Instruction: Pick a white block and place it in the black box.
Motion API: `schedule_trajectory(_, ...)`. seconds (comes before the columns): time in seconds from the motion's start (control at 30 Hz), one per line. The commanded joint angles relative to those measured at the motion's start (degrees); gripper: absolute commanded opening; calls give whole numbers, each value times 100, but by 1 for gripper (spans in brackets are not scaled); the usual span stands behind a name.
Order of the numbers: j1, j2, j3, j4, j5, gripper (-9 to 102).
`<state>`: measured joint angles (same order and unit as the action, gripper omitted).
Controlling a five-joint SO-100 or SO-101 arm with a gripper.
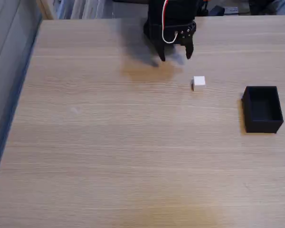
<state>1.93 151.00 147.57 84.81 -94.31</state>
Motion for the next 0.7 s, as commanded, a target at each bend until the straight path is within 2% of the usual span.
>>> schedule_trajectory(0.0, -167, -237, -290, -9, 193, 30)
schedule_trajectory(0.67, -1749, -1978, -1424, 53, 1670, 30)
